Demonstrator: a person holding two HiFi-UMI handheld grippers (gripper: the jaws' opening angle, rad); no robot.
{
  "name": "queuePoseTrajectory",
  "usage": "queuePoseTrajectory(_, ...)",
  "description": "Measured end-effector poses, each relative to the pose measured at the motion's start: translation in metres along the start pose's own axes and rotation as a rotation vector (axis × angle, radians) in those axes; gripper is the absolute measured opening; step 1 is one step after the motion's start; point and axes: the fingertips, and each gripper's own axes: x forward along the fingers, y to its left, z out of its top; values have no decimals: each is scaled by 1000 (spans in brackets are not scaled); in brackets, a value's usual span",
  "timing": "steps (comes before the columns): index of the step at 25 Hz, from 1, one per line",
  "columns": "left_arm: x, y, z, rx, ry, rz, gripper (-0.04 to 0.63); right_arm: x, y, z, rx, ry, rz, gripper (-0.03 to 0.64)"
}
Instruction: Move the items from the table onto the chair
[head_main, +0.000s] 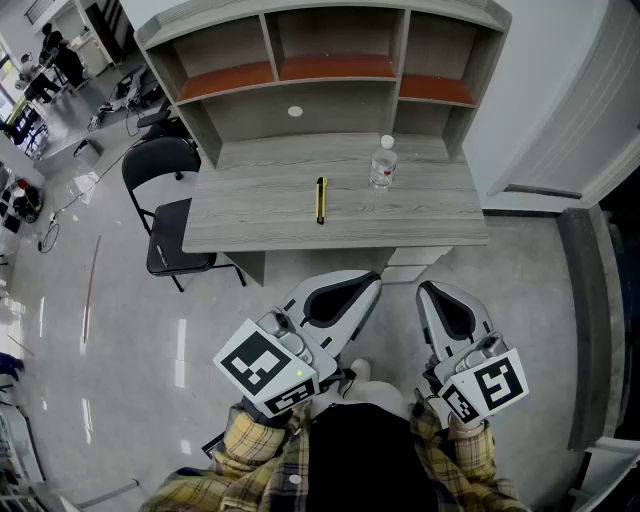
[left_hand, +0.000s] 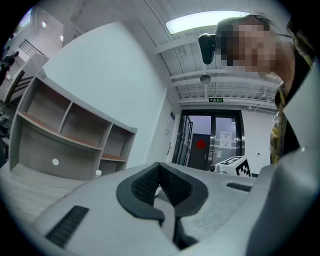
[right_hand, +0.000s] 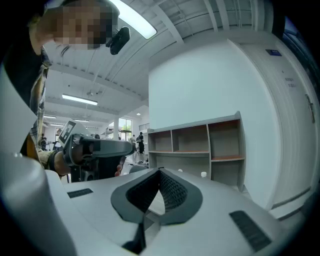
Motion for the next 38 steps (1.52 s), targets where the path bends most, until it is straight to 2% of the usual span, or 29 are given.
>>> queuePoseTrajectory(10,14,-6,-5,-6,-4,20,5,-7,-12,-2,-5,-1,31,17)
queuePoseTrajectory(21,15,18,-4,-1,-21,109,5,0,-29,-10,44,-21,68,17)
queuePoseTrajectory(28,22,74,-2,-25,-12,123,5,52,-40,-17,59,6,81,17)
queuePoseTrajectory(38,38,213,30,-39,34,74,5,194,-53,-1,51,15,44,18)
